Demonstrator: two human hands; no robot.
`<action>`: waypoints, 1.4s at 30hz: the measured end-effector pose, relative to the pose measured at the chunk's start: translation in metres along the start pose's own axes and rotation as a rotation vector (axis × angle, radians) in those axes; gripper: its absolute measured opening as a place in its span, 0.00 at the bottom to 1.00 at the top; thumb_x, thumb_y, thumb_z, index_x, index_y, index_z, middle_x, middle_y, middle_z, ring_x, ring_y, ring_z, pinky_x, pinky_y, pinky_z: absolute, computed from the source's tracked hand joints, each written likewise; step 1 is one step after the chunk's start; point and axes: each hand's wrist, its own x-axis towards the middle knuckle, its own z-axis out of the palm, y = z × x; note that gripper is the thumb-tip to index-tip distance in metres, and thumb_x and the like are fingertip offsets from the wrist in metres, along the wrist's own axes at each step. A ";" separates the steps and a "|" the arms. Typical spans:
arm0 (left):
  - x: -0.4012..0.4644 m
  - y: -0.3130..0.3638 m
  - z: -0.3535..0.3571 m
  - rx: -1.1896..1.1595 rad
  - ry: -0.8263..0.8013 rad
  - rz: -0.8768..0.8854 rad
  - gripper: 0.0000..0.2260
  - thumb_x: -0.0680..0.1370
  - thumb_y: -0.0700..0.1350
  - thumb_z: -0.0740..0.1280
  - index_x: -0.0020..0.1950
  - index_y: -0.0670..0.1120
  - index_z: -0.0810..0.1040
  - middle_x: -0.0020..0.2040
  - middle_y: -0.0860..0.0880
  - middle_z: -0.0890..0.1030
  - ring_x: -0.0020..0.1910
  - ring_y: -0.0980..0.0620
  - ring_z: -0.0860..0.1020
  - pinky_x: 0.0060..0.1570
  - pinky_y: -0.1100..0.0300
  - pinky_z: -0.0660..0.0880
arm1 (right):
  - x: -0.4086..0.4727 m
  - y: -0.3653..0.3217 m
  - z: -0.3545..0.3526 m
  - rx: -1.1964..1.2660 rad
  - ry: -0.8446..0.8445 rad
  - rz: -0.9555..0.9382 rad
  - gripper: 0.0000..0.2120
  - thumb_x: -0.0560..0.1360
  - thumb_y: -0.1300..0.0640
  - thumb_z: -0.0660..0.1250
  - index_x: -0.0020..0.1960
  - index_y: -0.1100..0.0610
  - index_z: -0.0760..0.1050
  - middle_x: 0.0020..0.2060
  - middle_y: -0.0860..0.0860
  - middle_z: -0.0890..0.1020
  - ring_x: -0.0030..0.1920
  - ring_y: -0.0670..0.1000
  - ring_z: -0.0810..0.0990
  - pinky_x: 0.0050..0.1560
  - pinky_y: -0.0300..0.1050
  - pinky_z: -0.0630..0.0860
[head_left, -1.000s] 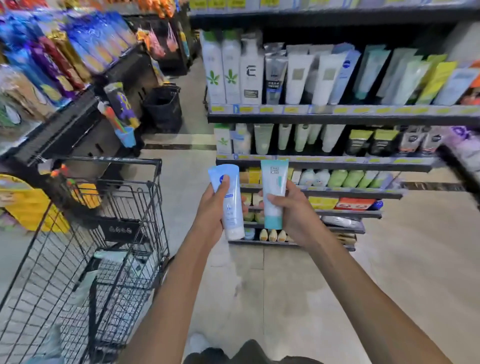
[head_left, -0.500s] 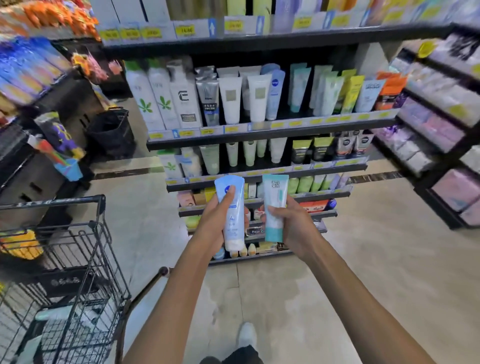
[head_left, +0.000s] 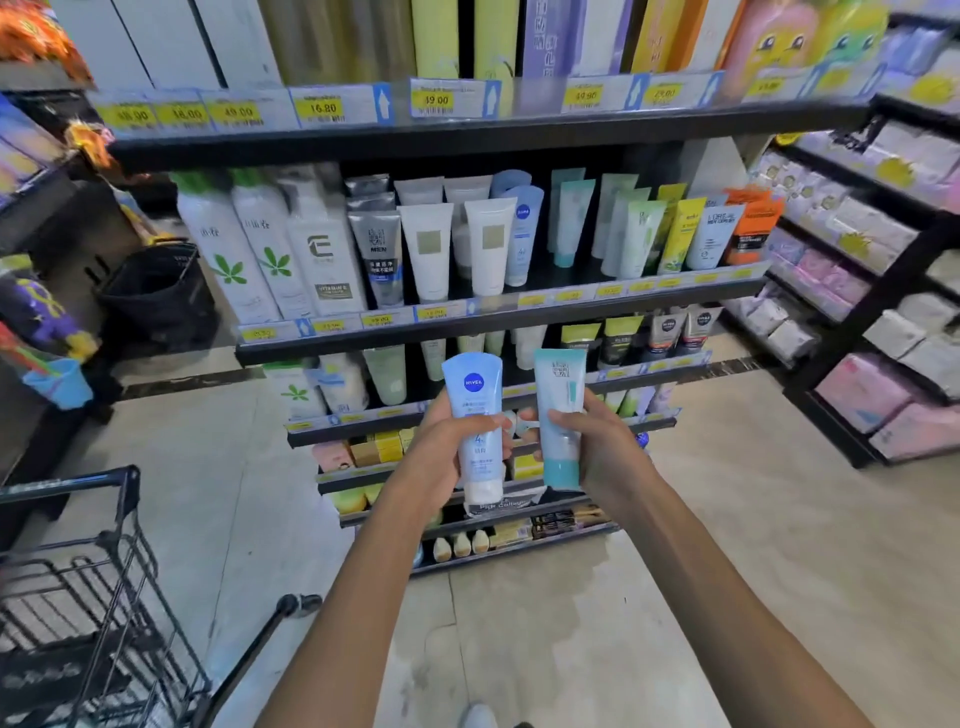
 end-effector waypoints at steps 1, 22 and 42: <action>0.007 0.002 0.001 0.000 -0.002 -0.004 0.26 0.69 0.35 0.76 0.65 0.44 0.75 0.49 0.39 0.83 0.41 0.43 0.82 0.43 0.48 0.82 | 0.005 -0.003 -0.001 0.013 0.004 -0.006 0.22 0.79 0.64 0.67 0.72 0.56 0.73 0.54 0.63 0.83 0.45 0.58 0.83 0.41 0.48 0.82; 0.127 0.016 0.090 0.025 0.208 0.135 0.14 0.76 0.35 0.74 0.60 0.43 0.80 0.54 0.40 0.86 0.51 0.40 0.84 0.53 0.44 0.83 | 0.112 -0.081 -0.101 -0.003 -0.063 -0.024 0.17 0.79 0.64 0.67 0.68 0.62 0.74 0.46 0.60 0.84 0.36 0.55 0.81 0.39 0.48 0.80; 0.226 0.084 0.156 0.348 0.591 0.515 0.27 0.72 0.39 0.79 0.64 0.49 0.68 0.53 0.51 0.80 0.51 0.55 0.81 0.48 0.60 0.82 | 0.149 -0.104 -0.158 0.012 -0.217 0.064 0.19 0.79 0.65 0.67 0.69 0.59 0.74 0.47 0.60 0.84 0.40 0.56 0.81 0.44 0.51 0.79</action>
